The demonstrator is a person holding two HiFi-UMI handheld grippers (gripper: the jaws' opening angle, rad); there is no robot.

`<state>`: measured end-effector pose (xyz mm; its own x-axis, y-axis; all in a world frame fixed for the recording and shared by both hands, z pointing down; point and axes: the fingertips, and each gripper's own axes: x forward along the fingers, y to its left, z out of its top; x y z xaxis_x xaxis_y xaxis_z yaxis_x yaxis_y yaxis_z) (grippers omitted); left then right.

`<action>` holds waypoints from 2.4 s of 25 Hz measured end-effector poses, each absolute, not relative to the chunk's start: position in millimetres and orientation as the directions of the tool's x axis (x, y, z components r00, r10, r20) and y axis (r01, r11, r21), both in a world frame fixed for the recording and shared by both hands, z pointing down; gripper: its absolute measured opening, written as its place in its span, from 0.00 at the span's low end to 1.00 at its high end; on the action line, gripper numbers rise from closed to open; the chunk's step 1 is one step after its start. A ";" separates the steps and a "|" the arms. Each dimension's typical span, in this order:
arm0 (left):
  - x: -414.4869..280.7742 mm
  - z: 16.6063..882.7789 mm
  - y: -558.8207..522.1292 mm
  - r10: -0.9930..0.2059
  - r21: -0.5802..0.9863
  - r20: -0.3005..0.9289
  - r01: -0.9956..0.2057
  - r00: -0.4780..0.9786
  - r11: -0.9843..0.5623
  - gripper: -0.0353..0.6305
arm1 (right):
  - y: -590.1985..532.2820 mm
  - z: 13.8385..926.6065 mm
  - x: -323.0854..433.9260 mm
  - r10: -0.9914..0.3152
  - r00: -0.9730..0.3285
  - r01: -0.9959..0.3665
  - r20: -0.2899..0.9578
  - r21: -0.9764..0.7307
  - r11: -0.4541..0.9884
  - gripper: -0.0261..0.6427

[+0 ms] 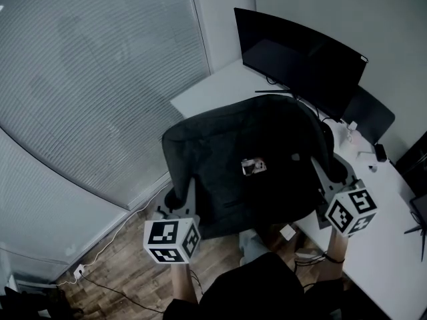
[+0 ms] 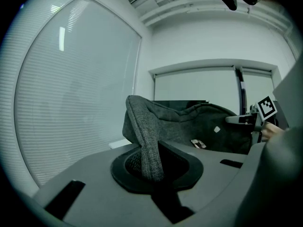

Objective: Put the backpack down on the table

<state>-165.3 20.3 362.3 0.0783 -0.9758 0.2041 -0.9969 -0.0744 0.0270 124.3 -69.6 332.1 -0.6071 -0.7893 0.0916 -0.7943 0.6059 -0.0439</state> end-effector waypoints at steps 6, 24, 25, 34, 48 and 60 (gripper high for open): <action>-188.3 360.2 -21.7 -0.976 0.034 0.197 -0.996 0.089 -0.084 0.12 | -111.0 328.6 102.0 -0.794 -0.602 -0.798 0.084 -0.040 0.601 0.22; -241.3 345.5 -141.7 -0.981 0.035 0.172 -0.996 0.088 -0.083 0.12 | -233.0 313.4 49.9 -0.791 -0.609 -0.793 0.059 -0.036 0.608 0.22; -242.1 345.4 -144.1 -0.982 0.033 0.169 -0.996 0.090 -0.086 0.12 | -234.6 313.1 49.4 -0.792 -0.608 -0.794 0.054 -0.034 0.607 0.22; -266.6 348.2 -210.7 -0.967 0.059 0.210 -0.989 0.144 -0.134 0.12 | -284.9 315.1 30.6 -0.826 -0.558 -0.830 0.082 -0.044 0.556 0.22; -277.6 414.6 -300.3 -0.929 0.145 0.320 -0.979 0.186 -0.146 0.12 | -361.2 371.8 22.4 -0.848 -0.500 -0.865 0.178 -0.043 0.501 0.22; -275.7 478.5 -333.4 -0.873 0.161 0.448 -0.978 0.194 -0.135 0.12 | -395.4 434.2 24.0 -0.831 -0.477 -0.876 0.288 -0.083 0.474 0.22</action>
